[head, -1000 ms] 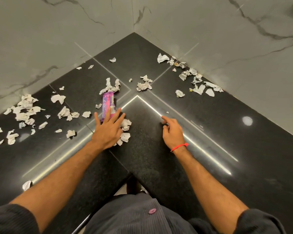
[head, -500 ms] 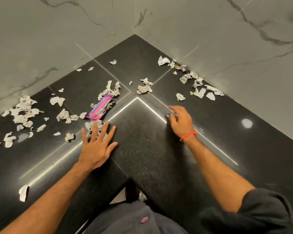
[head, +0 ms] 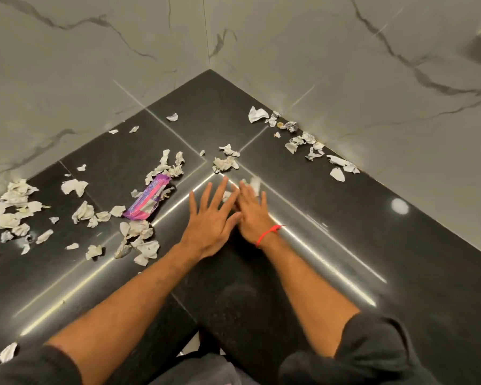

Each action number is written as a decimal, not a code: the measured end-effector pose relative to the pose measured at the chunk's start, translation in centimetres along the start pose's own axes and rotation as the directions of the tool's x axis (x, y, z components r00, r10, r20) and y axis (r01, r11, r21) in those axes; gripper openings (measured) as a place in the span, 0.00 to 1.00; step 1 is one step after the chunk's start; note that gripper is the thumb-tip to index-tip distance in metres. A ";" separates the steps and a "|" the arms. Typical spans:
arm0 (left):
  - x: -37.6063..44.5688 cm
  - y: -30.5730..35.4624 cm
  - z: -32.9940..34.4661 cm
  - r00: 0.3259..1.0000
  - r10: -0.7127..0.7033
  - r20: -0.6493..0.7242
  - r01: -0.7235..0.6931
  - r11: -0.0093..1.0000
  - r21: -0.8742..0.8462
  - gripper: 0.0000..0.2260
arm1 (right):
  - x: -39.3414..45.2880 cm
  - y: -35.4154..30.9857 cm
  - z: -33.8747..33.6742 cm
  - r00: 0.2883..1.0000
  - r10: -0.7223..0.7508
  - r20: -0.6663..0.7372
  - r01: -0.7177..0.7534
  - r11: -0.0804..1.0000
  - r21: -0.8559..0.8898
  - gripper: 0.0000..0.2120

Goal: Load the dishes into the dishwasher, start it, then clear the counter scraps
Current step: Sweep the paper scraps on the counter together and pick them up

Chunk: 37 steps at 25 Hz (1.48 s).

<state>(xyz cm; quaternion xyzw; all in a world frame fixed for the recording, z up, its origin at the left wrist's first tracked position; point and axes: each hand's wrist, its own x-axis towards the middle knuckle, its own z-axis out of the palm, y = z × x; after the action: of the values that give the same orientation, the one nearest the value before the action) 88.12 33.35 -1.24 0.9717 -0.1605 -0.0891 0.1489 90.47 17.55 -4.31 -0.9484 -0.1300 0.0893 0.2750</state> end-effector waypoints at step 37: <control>7.7 -2.0 -4.0 0.933 -0.182 0.309 0.135 0.976 0.169 0.57 | 11.4 8.9 -7.7 0.992 0.115 0.056 -0.094 0.953 -0.289 0.28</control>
<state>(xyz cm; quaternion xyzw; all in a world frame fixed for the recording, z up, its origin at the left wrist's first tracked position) 96.73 33.61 0.95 0.9619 -0.1097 -0.2467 0.0420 104.91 9.88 -3.85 -0.9799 -0.1011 0.1183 0.1252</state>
